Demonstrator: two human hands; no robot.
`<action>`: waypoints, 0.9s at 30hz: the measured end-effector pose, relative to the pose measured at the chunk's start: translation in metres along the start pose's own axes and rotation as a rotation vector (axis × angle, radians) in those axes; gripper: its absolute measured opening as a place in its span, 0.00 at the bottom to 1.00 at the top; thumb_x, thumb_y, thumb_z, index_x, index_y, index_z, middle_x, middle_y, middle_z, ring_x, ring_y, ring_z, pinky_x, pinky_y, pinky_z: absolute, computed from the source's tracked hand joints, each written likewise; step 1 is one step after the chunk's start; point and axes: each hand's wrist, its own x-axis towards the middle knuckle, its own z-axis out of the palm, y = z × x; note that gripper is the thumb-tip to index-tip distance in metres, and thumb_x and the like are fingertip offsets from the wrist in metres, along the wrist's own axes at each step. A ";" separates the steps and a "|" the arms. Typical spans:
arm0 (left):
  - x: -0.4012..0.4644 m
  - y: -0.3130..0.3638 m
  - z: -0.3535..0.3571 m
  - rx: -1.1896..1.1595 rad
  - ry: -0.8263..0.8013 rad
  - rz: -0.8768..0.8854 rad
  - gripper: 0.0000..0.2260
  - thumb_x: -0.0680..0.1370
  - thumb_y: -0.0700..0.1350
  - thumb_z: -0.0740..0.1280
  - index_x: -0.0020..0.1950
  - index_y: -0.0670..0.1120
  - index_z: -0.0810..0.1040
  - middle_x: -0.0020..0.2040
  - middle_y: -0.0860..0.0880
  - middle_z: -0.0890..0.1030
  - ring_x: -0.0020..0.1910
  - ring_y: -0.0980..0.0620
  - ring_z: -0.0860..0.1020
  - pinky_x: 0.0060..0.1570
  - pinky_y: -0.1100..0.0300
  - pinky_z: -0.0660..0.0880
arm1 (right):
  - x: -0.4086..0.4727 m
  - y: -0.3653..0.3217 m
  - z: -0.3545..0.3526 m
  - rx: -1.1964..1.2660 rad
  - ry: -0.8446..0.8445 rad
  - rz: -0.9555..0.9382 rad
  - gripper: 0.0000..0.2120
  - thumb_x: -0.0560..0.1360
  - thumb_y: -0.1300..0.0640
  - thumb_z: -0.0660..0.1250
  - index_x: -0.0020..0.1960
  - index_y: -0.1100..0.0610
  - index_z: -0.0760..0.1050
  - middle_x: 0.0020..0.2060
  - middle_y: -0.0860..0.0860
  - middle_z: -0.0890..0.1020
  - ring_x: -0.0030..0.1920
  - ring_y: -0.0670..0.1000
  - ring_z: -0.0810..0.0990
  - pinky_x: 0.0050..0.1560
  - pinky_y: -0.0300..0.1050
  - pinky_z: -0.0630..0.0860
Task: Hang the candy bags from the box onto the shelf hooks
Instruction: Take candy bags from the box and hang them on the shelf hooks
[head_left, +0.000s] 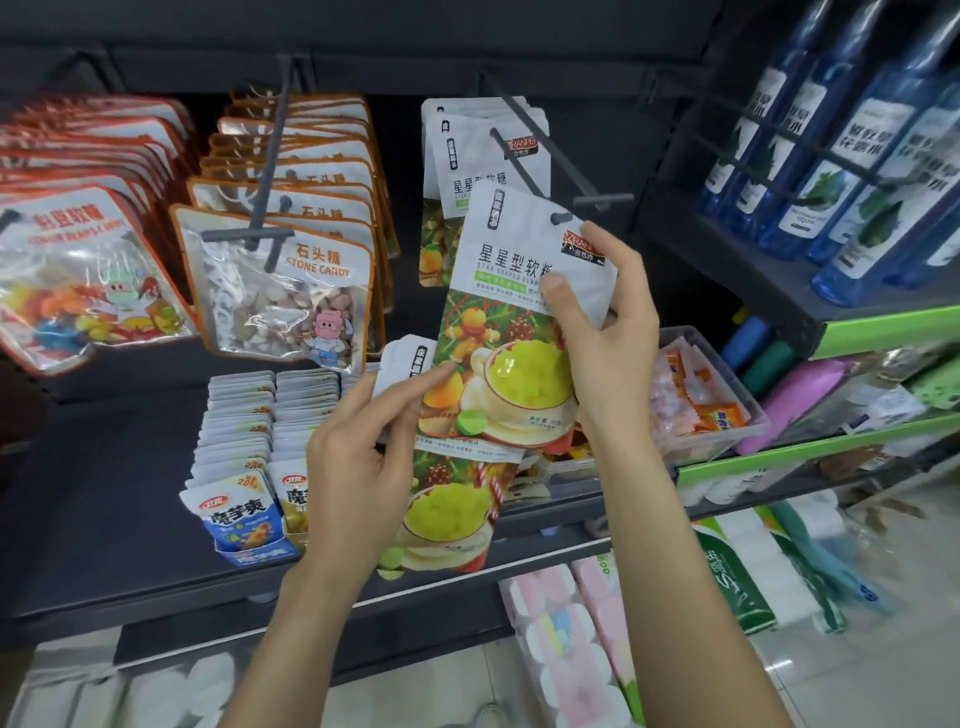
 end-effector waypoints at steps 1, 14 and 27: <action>0.001 0.000 -0.001 0.008 -0.003 -0.003 0.15 0.79 0.39 0.62 0.61 0.55 0.78 0.38 0.48 0.74 0.32 0.50 0.69 0.30 0.54 0.68 | 0.001 0.000 -0.004 -0.047 -0.053 -0.019 0.20 0.75 0.58 0.70 0.65 0.49 0.71 0.61 0.41 0.76 0.61 0.42 0.76 0.58 0.53 0.78; -0.003 -0.026 -0.004 0.162 0.047 -0.162 0.11 0.79 0.43 0.62 0.57 0.49 0.82 0.49 0.51 0.82 0.48 0.70 0.74 0.42 0.75 0.68 | 0.083 0.044 0.041 -0.507 -0.046 -0.219 0.29 0.73 0.52 0.72 0.70 0.56 0.67 0.56 0.55 0.82 0.55 0.59 0.81 0.54 0.55 0.78; 0.015 -0.005 0.005 0.003 0.095 -0.161 0.10 0.80 0.42 0.63 0.56 0.51 0.81 0.52 0.55 0.81 0.52 0.67 0.76 0.45 0.75 0.69 | 0.073 0.051 0.028 -0.691 -0.364 -0.076 0.27 0.79 0.45 0.62 0.76 0.48 0.60 0.50 0.52 0.82 0.51 0.55 0.80 0.53 0.50 0.73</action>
